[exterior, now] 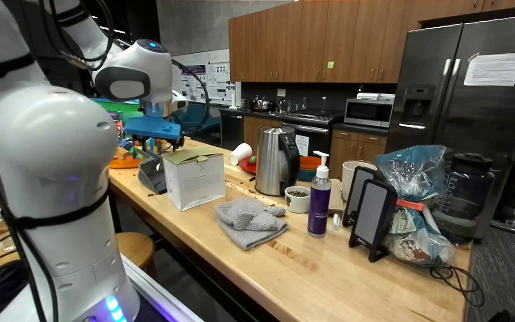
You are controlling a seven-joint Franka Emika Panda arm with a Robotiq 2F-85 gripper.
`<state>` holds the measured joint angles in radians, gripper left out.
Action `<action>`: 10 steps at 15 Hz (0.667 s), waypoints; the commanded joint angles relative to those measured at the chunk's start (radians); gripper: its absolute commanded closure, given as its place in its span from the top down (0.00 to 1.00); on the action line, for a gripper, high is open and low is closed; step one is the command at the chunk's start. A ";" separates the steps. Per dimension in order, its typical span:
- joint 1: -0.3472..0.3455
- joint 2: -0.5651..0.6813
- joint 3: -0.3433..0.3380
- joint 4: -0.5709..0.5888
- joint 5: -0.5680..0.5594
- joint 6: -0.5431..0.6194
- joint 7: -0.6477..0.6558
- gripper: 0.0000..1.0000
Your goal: Open the box
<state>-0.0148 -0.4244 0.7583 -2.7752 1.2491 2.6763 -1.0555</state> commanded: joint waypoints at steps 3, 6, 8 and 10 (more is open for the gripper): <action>-0.020 0.074 0.079 0.000 -0.009 0.135 -0.002 1.00; -0.030 0.106 0.121 0.000 -0.020 0.201 0.005 1.00; -0.041 0.125 0.145 0.000 -0.028 0.237 0.009 1.00; -0.054 0.141 0.168 0.000 -0.036 0.266 0.014 1.00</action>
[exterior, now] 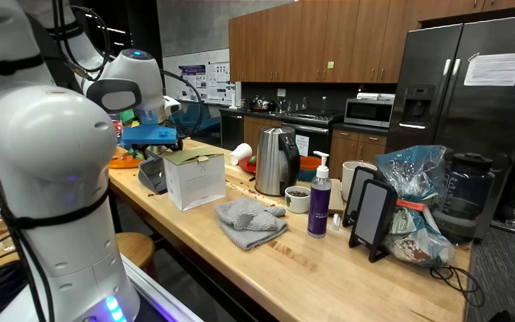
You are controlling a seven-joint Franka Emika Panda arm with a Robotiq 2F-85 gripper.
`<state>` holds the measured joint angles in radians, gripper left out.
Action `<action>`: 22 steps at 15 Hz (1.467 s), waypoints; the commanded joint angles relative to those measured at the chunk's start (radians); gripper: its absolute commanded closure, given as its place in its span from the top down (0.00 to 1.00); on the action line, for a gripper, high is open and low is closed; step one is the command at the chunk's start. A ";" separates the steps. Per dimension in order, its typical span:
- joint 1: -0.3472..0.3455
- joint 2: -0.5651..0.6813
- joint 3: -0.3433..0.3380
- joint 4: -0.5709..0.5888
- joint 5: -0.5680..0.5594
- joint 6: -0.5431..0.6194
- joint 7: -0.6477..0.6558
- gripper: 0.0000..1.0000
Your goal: Open the box
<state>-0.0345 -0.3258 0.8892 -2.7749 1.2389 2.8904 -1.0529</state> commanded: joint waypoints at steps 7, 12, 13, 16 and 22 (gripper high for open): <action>-0.078 0.058 0.101 0.001 -0.029 0.107 0.007 1.00; -0.110 0.068 0.150 0.001 -0.016 0.141 -0.003 1.00; -0.115 0.069 0.157 0.001 -0.012 0.148 -0.005 1.00; -0.125 0.064 0.172 0.001 0.005 0.161 -0.010 1.00; -0.115 0.058 0.177 0.001 0.066 0.184 -0.024 1.00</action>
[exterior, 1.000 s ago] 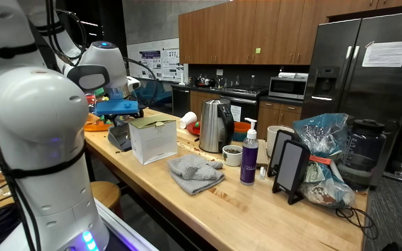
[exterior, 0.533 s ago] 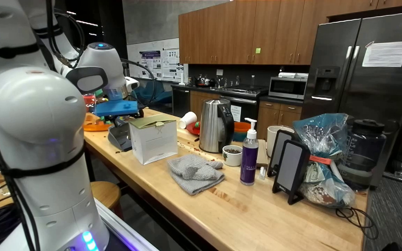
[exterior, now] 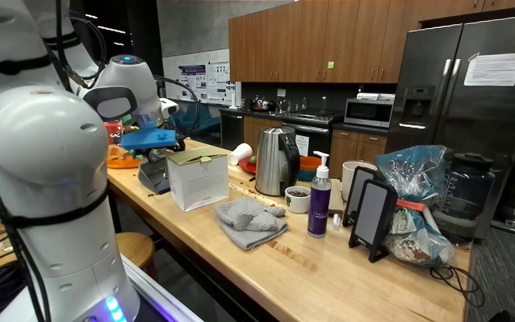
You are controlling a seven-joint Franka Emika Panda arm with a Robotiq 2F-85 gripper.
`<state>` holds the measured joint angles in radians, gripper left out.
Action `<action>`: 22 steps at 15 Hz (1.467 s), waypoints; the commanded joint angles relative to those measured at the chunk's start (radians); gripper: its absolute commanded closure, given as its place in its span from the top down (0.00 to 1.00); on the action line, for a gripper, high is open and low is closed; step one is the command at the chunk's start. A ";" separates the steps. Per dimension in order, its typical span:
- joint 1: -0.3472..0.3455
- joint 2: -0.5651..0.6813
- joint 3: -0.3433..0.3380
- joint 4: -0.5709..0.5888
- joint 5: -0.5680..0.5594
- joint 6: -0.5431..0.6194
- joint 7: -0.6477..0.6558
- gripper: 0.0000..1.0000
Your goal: Open the box
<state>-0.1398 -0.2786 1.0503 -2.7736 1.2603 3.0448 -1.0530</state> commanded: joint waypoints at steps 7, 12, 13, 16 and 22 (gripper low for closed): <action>0.026 -0.045 0.010 -0.008 0.064 0.024 0.008 1.00; 0.063 -0.106 -0.004 -0.011 0.066 0.003 0.014 1.00; 0.074 -0.120 -0.008 -0.012 0.068 0.000 0.016 1.00; 0.085 -0.153 -0.019 -0.007 0.076 -0.003 0.002 1.00; 0.082 -0.215 -0.055 -0.004 0.073 0.000 -0.019 1.00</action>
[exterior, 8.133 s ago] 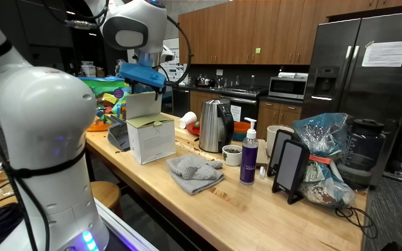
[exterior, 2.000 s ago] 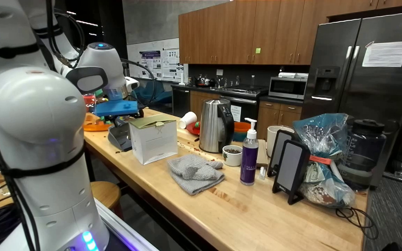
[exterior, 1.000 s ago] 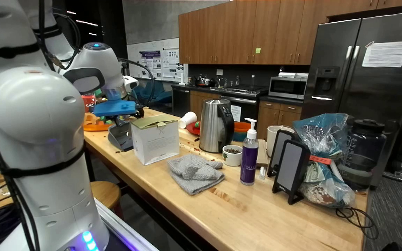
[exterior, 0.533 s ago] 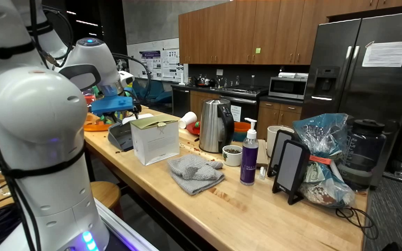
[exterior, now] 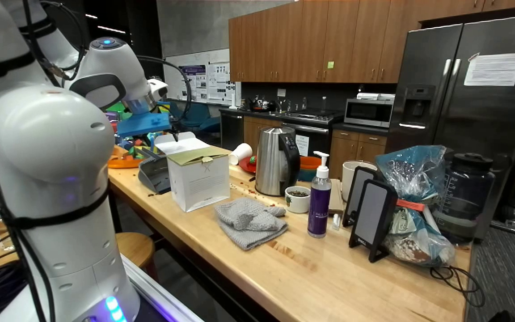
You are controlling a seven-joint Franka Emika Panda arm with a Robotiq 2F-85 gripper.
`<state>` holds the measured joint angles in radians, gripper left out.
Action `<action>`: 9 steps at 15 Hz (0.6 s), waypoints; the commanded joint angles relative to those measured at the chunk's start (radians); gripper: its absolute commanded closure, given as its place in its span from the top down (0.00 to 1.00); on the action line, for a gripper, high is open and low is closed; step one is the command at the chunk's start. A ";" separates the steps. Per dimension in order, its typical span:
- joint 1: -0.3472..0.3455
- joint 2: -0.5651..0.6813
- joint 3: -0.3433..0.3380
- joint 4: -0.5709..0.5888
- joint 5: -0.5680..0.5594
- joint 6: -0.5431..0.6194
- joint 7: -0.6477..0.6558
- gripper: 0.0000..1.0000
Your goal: Open the box
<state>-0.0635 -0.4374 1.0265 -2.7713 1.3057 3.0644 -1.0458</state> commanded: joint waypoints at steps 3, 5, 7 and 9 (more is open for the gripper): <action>0.001 -0.092 -0.072 -0.006 0.022 -0.042 -0.030 1.00; -0.008 -0.115 -0.098 -0.006 0.013 -0.073 -0.029 1.00; -0.028 -0.131 -0.131 -0.006 -0.007 -0.146 -0.024 1.00; -0.052 -0.153 -0.170 -0.004 -0.038 -0.250 -0.019 1.00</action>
<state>-0.0861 -0.5356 0.9097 -2.7715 1.2975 2.9415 -1.0528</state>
